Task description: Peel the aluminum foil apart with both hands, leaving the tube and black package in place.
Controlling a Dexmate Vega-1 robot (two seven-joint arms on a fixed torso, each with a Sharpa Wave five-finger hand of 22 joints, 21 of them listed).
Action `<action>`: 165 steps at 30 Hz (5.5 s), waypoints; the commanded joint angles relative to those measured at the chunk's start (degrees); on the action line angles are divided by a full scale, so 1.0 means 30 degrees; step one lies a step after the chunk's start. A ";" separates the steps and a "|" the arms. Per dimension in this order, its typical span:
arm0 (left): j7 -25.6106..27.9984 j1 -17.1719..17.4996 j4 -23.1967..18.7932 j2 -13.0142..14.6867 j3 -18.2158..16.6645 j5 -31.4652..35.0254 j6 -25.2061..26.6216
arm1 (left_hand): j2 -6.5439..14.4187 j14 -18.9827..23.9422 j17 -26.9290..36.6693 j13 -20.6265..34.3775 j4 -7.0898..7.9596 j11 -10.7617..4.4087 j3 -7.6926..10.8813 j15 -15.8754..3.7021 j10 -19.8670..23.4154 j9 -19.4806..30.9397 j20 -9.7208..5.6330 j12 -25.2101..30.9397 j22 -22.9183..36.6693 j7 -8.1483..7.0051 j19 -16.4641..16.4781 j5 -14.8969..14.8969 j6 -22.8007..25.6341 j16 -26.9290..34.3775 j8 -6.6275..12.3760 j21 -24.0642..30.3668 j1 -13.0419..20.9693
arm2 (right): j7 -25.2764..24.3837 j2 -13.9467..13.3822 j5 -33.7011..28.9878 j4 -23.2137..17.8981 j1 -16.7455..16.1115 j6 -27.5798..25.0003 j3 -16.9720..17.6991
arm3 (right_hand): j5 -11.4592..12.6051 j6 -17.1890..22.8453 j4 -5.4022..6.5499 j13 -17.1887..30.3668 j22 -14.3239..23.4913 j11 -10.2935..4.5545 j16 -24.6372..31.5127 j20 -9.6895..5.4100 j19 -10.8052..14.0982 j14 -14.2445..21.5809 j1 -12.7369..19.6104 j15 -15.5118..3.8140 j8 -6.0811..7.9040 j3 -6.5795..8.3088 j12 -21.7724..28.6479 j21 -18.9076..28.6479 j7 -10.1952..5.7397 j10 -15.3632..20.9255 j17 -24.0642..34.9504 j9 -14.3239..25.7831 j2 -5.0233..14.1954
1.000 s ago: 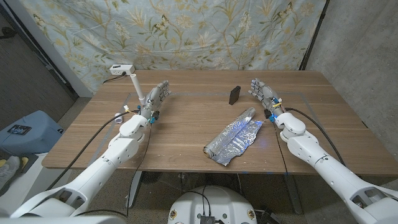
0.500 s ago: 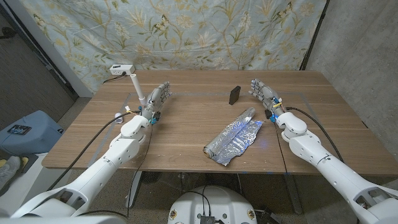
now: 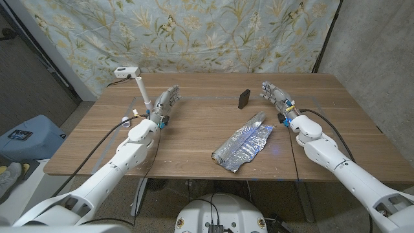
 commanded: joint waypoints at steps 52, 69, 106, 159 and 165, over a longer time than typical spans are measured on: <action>-0.0343 -0.0937 0.1260 -0.0771 0.0515 0.0012 0.0337 | 0.0028 0.0293 0.0007 -0.0115 -0.0860 0.0074 0.0395 0.0108 0.0451 0.0109 0.0089 0.0206 0.0108 0.0191 0.0443 0.0182 0.0240 0.0076 0.0131 -0.0133 0.0611 | -0.0579 -0.7725 -1.4373 -1.0445 -0.1058 -0.3844 -0.0432 | -0.0187 0.0439 -0.2045 0.0076 0.0037 -0.0071 0.0257 0.0102 0.0348 0.0543 0.1718 -0.0485 0.0088 0.0222 0.0137 0.0096 0.0021 0.0605 -0.0283 0.0079 -0.0869; -0.0218 -0.0929 0.1393 -0.0902 0.0582 0.0036 0.0399 | 0.0044 0.0433 0.0043 -0.0133 -0.0928 0.0031 0.0450 0.0123 0.0558 0.0116 0.0100 0.0239 0.0113 0.0237 0.0532 0.0199 0.0353 0.0113 0.0155 -0.0172 0.0623 | 0.0637 -0.8241 -1.7401 -1.0609 -0.0518 -0.2371 -0.0754 | -0.0235 0.0785 -0.2429 0.0066 0.0029 -0.0251 0.0406 0.0198 0.0772 0.1081 0.1991 -0.0626 0.0183 0.0092 0.0232 0.0173 -0.0031 0.1042 -0.0309 0.0082 -0.1310; 0.0413 -0.0509 0.1121 -0.0921 0.0487 0.0019 0.0543 | 0.0051 0.0446 0.0114 -0.0162 -0.0913 0.0052 0.0515 0.0134 0.0577 0.0131 0.0135 0.0224 0.0124 0.0230 0.0598 0.0204 0.0398 0.0099 0.0130 -0.0310 0.0510 | 0.3047 -0.9324 -2.2587 -1.0766 0.0686 0.1887 -0.0729 | 0.0281 0.0685 -0.3142 0.0102 0.0020 -0.1140 0.0213 0.0125 0.0989 0.1482 0.4379 -0.1388 0.0096 0.0115 0.0056 -0.0019 -0.0657 0.1150 -0.0416 0.0076 -0.3466; 0.0039 -0.2096 0.2333 -0.1459 0.1011 0.0294 0.1259 | 0.0075 0.0491 0.0126 -0.0180 -0.0951 0.0049 0.0576 0.0145 0.0619 0.0142 0.0138 0.0219 0.0135 0.0218 0.0690 0.0205 0.0519 0.0097 0.0139 -0.0475 0.0423 | 0.6975 -0.7825 -2.5803 -0.9144 0.4202 0.5269 -0.2773 | 0.0937 0.0777 -0.2805 0.0242 0.0092 -0.2988 0.0057 0.0471 -0.0111 0.0408 0.5438 -0.1458 0.0111 0.0479 0.0041 -0.0265 -0.2615 0.1329 -0.0004 0.0114 -0.4053; -0.0132 -0.2580 0.3153 -0.1817 0.1072 0.0355 0.1000 | 0.0082 0.0499 0.0127 -0.0181 -0.0959 0.0054 0.0575 0.0130 0.0642 0.0143 0.0147 0.0227 0.0135 0.0214 0.0689 0.0205 0.0528 0.0101 0.0138 -0.0495 0.0420 | 0.7368 -0.7942 -2.5994 -0.9235 0.4261 0.5349 -0.2887 | 0.0970 0.0876 -0.2790 0.0246 0.0095 -0.3057 0.0060 0.0498 -0.0146 0.0342 0.5495 -0.1474 0.0149 0.0509 0.0080 -0.0245 -0.2676 0.1440 0.0014 0.0115 -0.4070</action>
